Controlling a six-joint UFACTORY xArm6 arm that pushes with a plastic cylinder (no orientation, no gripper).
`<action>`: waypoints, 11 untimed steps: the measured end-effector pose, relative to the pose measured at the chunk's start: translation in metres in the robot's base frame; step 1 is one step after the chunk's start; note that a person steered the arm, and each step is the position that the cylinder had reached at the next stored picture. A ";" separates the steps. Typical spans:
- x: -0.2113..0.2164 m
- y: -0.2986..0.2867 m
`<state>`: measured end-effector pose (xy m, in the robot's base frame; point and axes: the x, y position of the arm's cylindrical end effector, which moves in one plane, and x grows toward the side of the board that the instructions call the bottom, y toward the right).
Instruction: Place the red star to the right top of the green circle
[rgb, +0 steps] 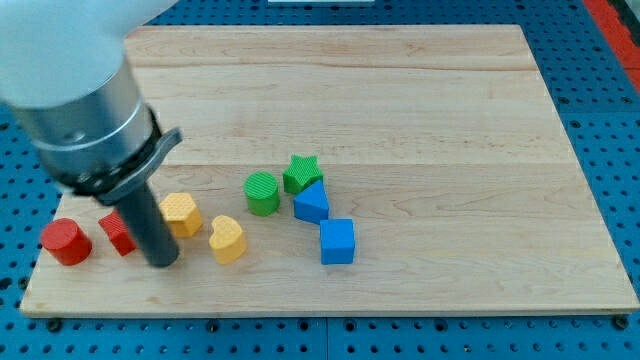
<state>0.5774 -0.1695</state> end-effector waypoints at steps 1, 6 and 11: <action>0.001 -0.042; -0.065 -0.044; -0.127 0.072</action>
<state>0.4503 -0.0977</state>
